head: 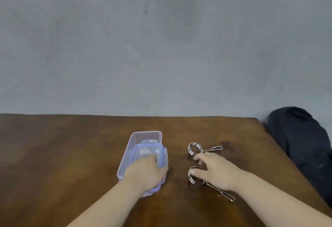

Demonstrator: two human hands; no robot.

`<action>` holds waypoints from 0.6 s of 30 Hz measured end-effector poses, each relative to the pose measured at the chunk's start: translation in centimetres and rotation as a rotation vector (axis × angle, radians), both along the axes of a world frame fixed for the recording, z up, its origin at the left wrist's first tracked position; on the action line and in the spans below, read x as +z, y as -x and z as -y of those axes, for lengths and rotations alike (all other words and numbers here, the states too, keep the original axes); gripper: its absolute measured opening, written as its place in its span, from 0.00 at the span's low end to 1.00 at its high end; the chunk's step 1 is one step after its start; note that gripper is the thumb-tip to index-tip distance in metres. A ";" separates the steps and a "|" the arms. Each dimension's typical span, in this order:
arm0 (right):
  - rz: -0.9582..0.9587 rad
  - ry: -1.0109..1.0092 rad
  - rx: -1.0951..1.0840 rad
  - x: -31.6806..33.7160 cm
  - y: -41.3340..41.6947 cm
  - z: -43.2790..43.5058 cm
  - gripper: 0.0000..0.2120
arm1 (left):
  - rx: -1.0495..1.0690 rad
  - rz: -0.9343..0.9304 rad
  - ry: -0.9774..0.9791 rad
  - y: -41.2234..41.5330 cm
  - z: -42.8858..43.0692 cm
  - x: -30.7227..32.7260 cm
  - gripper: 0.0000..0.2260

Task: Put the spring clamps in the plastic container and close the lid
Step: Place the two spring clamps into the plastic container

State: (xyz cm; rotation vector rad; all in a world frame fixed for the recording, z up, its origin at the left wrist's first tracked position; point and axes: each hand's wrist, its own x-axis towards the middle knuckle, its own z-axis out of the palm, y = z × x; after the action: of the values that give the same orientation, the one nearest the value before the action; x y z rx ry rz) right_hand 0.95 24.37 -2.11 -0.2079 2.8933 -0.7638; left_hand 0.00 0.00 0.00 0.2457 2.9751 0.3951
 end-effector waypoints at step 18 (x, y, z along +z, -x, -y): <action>-0.020 -0.170 -0.050 -4.6 -0.6 -0.9 0.20 | -0.142 -0.088 0.327 -1.8 0.8 -1.8 0.04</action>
State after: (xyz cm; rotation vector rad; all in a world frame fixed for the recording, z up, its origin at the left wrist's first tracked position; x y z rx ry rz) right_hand 1.53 25.28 -6.74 -0.1256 2.9718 -0.5212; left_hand 1.80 -0.75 -1.76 0.4434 3.0196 -0.1217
